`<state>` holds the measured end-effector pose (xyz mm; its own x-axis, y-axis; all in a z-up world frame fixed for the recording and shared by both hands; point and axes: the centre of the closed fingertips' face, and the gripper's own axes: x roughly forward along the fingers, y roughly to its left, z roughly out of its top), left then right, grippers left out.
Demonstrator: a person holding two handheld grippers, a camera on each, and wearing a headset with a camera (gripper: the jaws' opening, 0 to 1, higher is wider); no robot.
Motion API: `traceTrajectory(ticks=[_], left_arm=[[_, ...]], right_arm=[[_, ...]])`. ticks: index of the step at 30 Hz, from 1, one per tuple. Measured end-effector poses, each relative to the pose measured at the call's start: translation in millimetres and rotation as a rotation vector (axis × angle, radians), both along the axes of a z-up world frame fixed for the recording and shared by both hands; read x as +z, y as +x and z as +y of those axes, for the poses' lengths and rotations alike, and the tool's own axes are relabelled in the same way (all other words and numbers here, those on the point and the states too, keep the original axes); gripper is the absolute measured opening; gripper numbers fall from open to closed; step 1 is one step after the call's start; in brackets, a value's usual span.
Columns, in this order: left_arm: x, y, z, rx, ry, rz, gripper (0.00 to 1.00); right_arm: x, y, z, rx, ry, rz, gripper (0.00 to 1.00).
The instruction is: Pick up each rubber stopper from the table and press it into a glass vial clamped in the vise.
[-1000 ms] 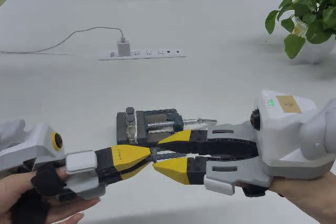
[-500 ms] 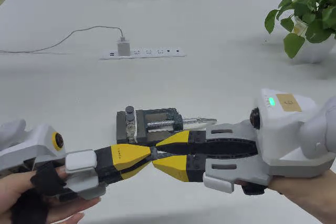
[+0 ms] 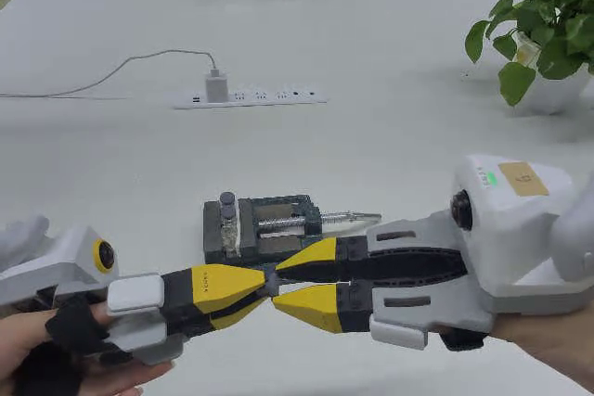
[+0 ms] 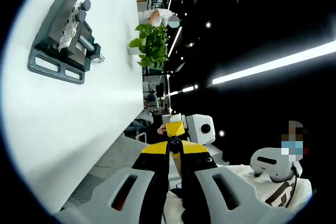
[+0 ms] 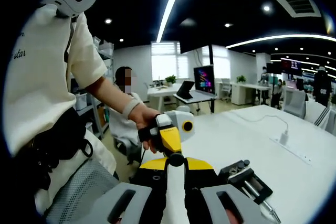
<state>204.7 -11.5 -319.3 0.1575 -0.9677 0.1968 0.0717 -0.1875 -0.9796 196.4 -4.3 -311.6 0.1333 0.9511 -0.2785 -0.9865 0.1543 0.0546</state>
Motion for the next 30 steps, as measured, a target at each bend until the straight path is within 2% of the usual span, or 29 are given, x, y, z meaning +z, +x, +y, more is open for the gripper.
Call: traceTrajectory(ticks=[6, 12, 18, 22, 24, 25, 28, 29, 30], left_arm=[[5.6, 0.4, -1.0, -0.002, -0.022, 0.002, 0.03], [5.9, -2.2, -1.4, -0.008, -0.026, 0.002, 0.03], [7.3, -3.9, -1.6, -0.004, -0.034, 0.004, 0.04], [3.7, -4.2, -1.4, 0.002, -0.013, -0.024, 0.04], [2.4, -4.8, -1.3, 0.006, -0.003, -0.047, 0.04], [1.4, -5.2, -1.2, 0.004, 0.004, -0.048, 0.04], [-0.4, -5.3, -0.6, 0.012, 0.022, -0.085, 0.04], [-1.6, -4.2, -0.2, 0.021, 0.036, -0.115, 0.04], [-2.2, -4.0, 0.0, 0.024, 0.044, -0.127, 0.04]], right_arm=[[5.6, 0.3, -1.1, 0.008, 0.005, -0.020, 0.06], [6.1, -2.7, -1.0, 0.032, -0.003, -0.047, 0.06], [6.8, -3.8, -0.6, 0.034, -0.002, -0.036, 0.06], [3.2, -4.8, -0.8, 0.027, -0.014, 0.001, 0.05], [1.9, -6.0, -0.1, 0.030, -0.014, 0.011, 0.05], [0.6, -6.2, -0.1, 0.029, -0.018, 0.020, 0.05], [-1.5, -6.8, 0.1, 0.029, -0.020, 0.028, 0.05], [-2.6, -6.8, 0.2, 0.029, -0.023, 0.028, 0.05], [-3.4, -6.6, 0.3, 0.028, -0.024, 0.031, 0.05]])
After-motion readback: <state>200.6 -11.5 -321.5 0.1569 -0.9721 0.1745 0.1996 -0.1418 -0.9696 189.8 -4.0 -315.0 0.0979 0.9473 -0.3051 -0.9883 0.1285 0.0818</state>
